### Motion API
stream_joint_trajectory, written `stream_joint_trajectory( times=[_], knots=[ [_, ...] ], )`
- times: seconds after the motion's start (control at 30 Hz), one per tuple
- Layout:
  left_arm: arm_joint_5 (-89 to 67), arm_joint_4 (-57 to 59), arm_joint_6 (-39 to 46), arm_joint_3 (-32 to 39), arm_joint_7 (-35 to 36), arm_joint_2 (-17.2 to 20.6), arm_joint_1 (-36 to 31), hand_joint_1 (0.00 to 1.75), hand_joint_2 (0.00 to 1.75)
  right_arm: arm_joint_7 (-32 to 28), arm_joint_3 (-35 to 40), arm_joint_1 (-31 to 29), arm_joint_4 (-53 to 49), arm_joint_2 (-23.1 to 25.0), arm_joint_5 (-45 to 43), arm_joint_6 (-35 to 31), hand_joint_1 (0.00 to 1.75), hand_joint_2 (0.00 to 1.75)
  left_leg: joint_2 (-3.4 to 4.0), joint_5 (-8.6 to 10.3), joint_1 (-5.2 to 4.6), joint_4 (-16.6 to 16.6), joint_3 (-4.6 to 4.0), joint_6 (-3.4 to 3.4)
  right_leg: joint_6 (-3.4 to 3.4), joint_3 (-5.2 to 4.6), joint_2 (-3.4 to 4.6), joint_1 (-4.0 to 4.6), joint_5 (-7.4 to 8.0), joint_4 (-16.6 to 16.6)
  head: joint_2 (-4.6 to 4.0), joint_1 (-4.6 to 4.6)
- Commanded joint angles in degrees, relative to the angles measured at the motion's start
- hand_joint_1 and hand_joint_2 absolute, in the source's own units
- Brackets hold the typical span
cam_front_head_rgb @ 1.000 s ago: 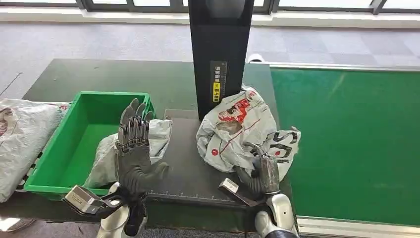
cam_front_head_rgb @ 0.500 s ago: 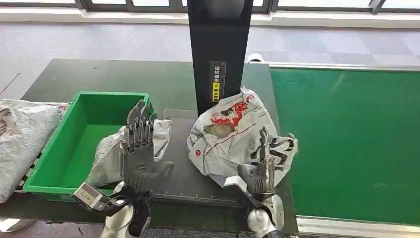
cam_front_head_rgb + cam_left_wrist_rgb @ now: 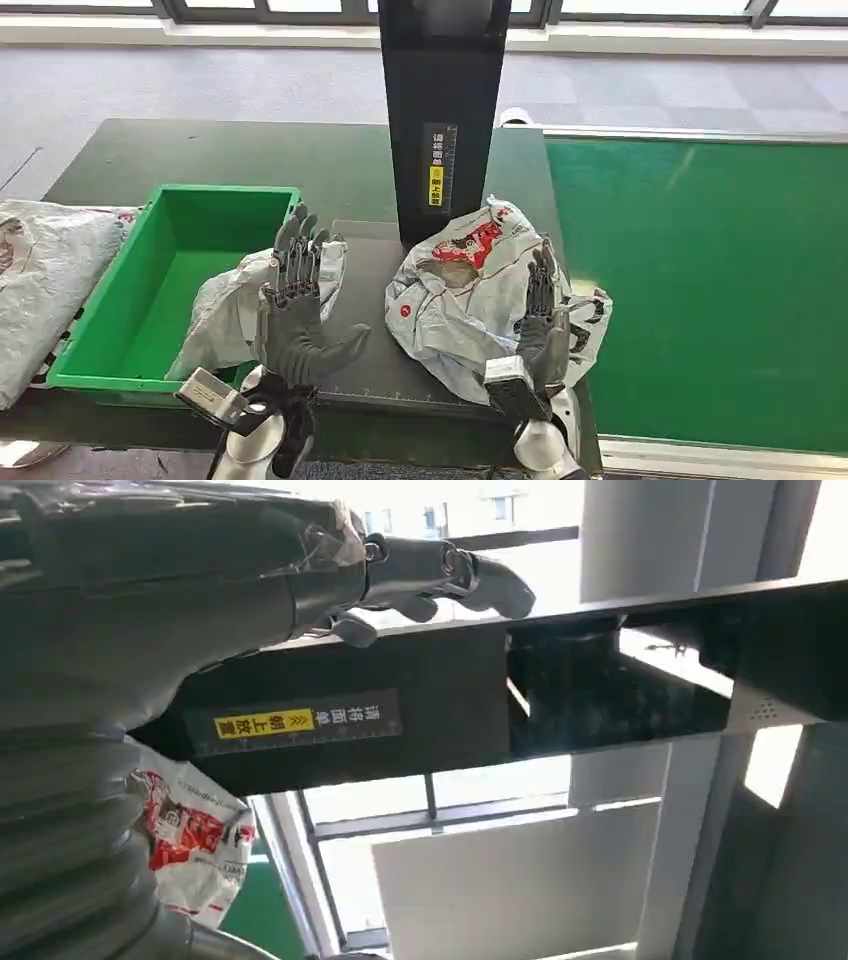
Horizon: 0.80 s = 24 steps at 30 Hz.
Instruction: Moved the parcel from conveyor to table for the left to box.
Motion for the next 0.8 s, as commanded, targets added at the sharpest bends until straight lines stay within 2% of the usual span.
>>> stream_joint_trajectory(
  times=[0.03, 0.07, 0.17, 0.2, 0.23, 0.27, 0.3, 0.37, 0.43, 0.67, 0.8],
  knots=[
    [-0.7, 5.5, 2.3, -3.7, -1.8, 0.5, -3.0, 0.0, 1.75, 0.2, 1.8, 0.6, -5.1, -3.7, 3.8, -6.4, 0.0, 0.0, -0.14, 0.03, 0.01, -0.1, 0.1, 0.05, -0.01, 0.18, -0.12, 0.02, 0.01, -0.1, 0.0, 0.0],
    [-1.3, 7.1, 3.6, -4.7, -1.8, 0.9, -4.0, 0.0, 1.75, 0.2, -3.7, 3.1, -10.9, -0.7, 13.7, -11.6, 0.0, 0.0, -0.13, 0.04, -0.05, -0.1, 0.08, 0.05, 0.0, 0.11, -0.11, -0.04, -0.01, -0.1, 0.0, 0.0],
    [-1.3, 7.1, 3.6, -4.7, -1.8, 0.9, -4.0, 0.0, 1.75, 0.2, -3.7, 3.1, -10.9, -0.7, 13.7, -11.6, 0.0, 0.0, -0.2, 0.03, -0.02, 0.0, 0.02, 0.04, 0.0, 0.07, -0.19, -0.02, -0.04, 0.0, 0.0, 0.0],
    [-1.3, 7.1, 3.6, -4.7, -1.8, 0.9, -4.0, 0.0, 1.75, 0.2, -3.7, 3.1, -10.9, -0.7, 13.7, -11.6, 0.0, 1.75, -0.21, 0.03, -0.04, -0.1, 0.07, 0.05, 0.0, 0.13, -0.19, -0.03, -0.04, -0.1, 0.0, 0.0],
    [-3.1, 10.6, 5.5, -5.3, -1.8, 1.0, -5.9, 0.0, 1.75, 0.2, -9.6, 6.2, -17.8, 3.4, 23.6, -11.6, 0.0, 1.75, -0.11, 0.01, -0.02, -0.1, 0.08, 0.03, -0.01, 0.12, -0.09, -0.01, -0.03, -0.1, 0.0, 0.0],
    [-6.6, 15.3, 9.2, -6.4, -1.8, 1.4, -8.2, 0.0, 1.75, 0.2, -13.0, 7.8, -24.3, 5.7, 28.1, -11.6, 0.0, 1.75, -0.1, 0.0, 0.0, -0.1, 0.14, 0.04, -0.01, 0.19, -0.07, 0.01, -0.02, -0.1, 0.0, 0.0],
    [-8.5, 17.5, 10.4, -6.8, -1.8, 1.5, -9.3, 0.0, 1.75, 0.2, -13.8, 8.3, -26.0, 6.1, 29.1, -11.6, 0.0, 1.75, -0.33, 0.03, -0.06, 0.0, 0.0, 0.0, -0.02, 0.06, -0.29, -0.05, -0.09, 0.0, 0.0, 0.0],
    [-19.9, 31.1, 18.3, -6.1, -1.5, 0.2, -14.9, 0.0, 1.75, 0.2, -16.3, 9.7, -31.9, 7.5, 31.3, -11.6, 0.0, 1.75, -0.53, 0.11, -0.1, 0.0, -0.06, 0.01, -0.02, 0.03, -0.49, -0.09, -0.11, 0.1, 0.0, 0.0],
    [-27.6, 37.5, 23.2, -6.4, 1.7, -0.4, -17.4, 0.0, 1.75, 0.2, -17.3, 10.1, -34.4, 7.8, 31.5, -11.6, 0.0, 1.75, -0.59, 0.14, -0.07, -0.1, 0.01, 0.01, -0.03, 0.15, -0.58, -0.07, -0.06, -0.1, 0.0, 0.0],
    [-27.6, 37.5, 23.2, -6.4, 1.7, -0.4, -17.4, 0.0, 1.75, 0.2, -17.3, 10.1, -34.4, 7.8, 31.5, -11.6, 0.0, 1.75, -0.02, 0.03, -0.03, -0.1, 0.14, 0.03, -0.04, 0.16, -0.02, -0.04, 0.07, -0.1, 0.0, 0.0],
    [-27.6, 37.5, 23.2, -6.4, 1.7, -0.4, -17.4, 0.0, 1.75, 0.2, -17.3, 10.1, -34.4, 7.8, 31.5, -11.6, 0.0, 1.75, -0.04, 0.02, -0.01, -0.1, 0.14, 0.01, -0.03, 0.15, -0.01, -0.02, 0.07, -0.1, 0.0, 0.0]
  ],
)
